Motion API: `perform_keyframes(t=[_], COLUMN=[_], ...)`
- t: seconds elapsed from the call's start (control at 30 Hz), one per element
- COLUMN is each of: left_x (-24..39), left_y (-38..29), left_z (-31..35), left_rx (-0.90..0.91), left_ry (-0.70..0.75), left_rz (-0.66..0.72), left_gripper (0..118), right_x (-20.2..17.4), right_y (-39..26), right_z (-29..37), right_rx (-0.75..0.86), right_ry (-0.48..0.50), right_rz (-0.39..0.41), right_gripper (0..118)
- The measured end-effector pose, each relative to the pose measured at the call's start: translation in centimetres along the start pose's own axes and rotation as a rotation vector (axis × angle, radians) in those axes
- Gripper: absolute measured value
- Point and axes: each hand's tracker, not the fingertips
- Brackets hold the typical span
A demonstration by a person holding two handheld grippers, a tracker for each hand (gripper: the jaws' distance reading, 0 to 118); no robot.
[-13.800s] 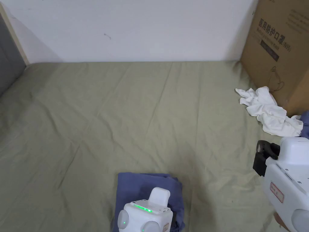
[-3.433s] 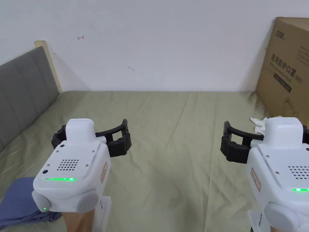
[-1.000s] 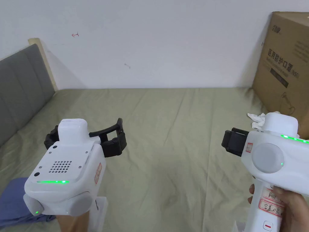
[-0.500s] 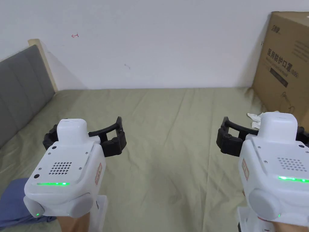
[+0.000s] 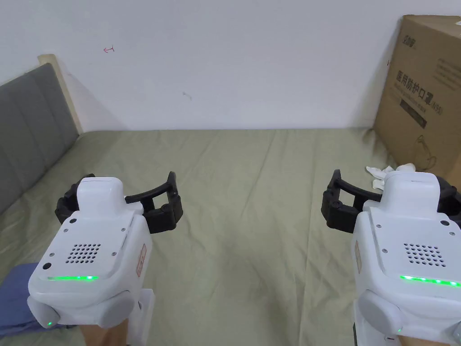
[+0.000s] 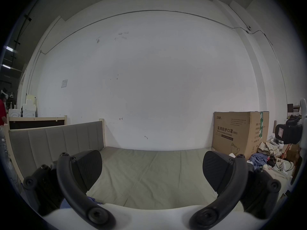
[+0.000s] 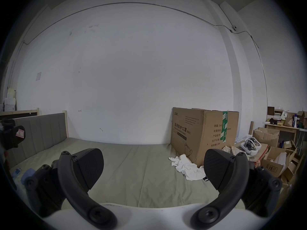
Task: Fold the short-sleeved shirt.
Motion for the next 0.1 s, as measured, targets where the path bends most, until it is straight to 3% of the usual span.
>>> perform_keyframes(t=[0.1], left_x=[-0.02], left_y=[-0.06], left_z=[-0.02], left_rx=[-0.002], left_ry=[0.0], left_rz=[0.0], left_gripper=[118], right_x=[0.05], right_y=[-0.18], right_z=[-0.19], right_rx=[-0.01], right_ry=[-0.003], right_rz=[0.002], right_gripper=[118])
